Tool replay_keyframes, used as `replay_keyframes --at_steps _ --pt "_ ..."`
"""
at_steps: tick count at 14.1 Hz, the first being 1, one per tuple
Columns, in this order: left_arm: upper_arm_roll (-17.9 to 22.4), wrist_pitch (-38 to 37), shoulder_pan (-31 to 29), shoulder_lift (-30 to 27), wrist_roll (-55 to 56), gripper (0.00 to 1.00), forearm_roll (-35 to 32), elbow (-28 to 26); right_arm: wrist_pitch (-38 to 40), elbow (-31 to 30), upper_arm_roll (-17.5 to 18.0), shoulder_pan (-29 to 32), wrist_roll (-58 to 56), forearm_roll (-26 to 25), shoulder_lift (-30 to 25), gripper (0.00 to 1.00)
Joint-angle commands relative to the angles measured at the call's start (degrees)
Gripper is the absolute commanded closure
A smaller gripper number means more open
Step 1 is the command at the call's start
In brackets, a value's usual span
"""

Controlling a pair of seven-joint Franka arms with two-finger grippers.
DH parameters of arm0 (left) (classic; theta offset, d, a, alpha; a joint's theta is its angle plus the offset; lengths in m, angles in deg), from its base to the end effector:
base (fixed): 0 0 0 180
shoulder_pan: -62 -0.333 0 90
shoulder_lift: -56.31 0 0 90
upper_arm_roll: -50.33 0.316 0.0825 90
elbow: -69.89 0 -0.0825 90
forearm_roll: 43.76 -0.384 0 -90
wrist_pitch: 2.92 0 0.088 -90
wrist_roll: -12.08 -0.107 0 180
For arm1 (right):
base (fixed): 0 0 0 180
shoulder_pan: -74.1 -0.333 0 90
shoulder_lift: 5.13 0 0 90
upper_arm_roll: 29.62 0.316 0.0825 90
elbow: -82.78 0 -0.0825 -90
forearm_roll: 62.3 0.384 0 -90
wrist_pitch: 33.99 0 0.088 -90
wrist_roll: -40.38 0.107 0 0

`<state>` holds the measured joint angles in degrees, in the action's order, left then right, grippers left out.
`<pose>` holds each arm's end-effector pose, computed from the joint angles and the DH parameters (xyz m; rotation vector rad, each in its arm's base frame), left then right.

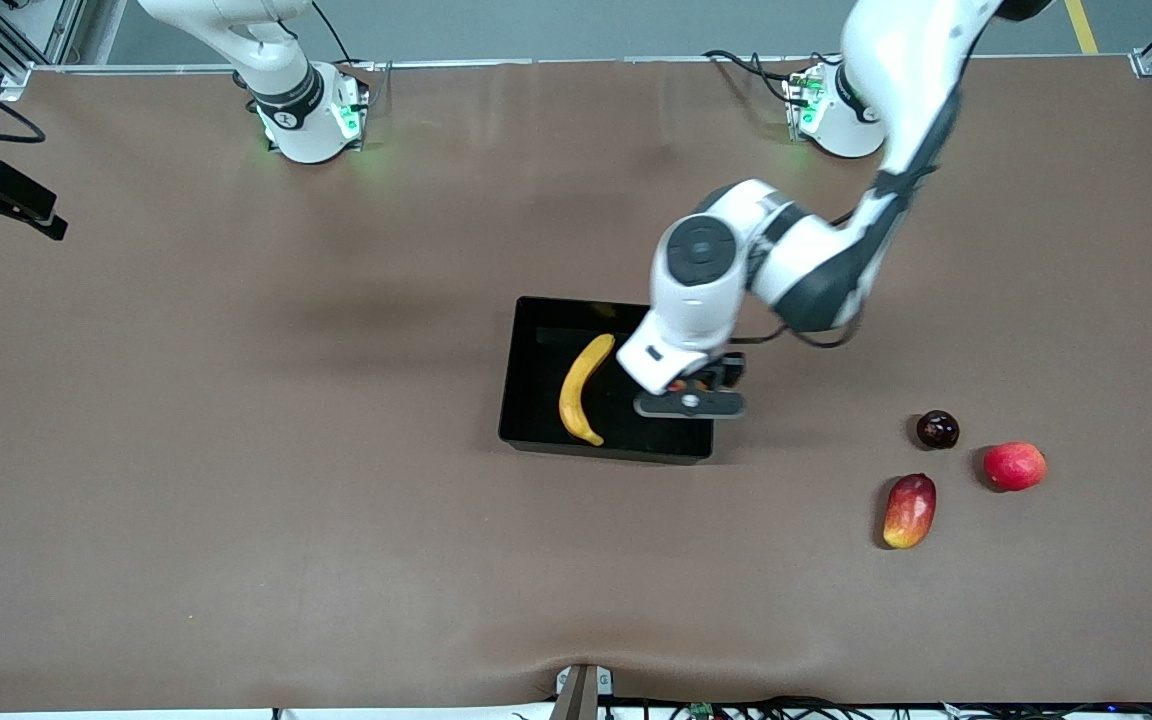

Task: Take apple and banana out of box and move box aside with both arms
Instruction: 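Carry the apple out of the tray beside the mango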

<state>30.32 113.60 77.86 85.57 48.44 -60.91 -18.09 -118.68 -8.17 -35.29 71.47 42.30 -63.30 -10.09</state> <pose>0.5907 -0.3621 0.3748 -3.0681 0.1226 -0.1194 0.5169 -0.0320 0.6549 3.1298 -0.1370 -0.0363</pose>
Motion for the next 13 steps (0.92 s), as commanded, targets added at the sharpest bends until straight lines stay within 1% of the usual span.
replay_keyframes --at_steps 1,3,5,7,9,11,13 --pt "-0.5 -2.5 -5.3 -2.5 -8.6 1.00 2.6 0.8 0.0 0.6 0.5 0.7 0.0 0.0 0.3 0.00" --pt "-0.4 -2.7 -9.2 -2.6 -15.1 1.00 4.3 1.8 0.0 0.5 0.5 0.5 -0.1 0.0 0.3 0.00" --pt "-0.3 -2.7 -14.2 -2.6 -21.1 1.00 4.2 1.8 0.0 0.6 0.5 0.6 -0.1 0.0 0.3 0.00" --pt "-0.2 -2.4 -19.1 -1.4 -29.7 1.00 4.1 1.7 0.0 0.5 0.5 0.5 -0.1 0.0 0.3 0.00" --pt "-0.1 -0.5 -23.7 1.1 -33.4 1.00 3.7 1.7 0.0 0.5 0.5 0.5 -0.1 0.0 0.3 0.00" --pt "0.6 2.4 -25.3 3.2 -37.7 1.00 3.4 1.8 0.0 0.6 0.5 0.6 -0.1 0.0 0.3 0.00" --pt "0.8 6.4 -28.8 5.5 -42.6 1.00 2.4 1.8 0.0 0.5 0.5 0.5 0.0 0.1 0.3 0.00"
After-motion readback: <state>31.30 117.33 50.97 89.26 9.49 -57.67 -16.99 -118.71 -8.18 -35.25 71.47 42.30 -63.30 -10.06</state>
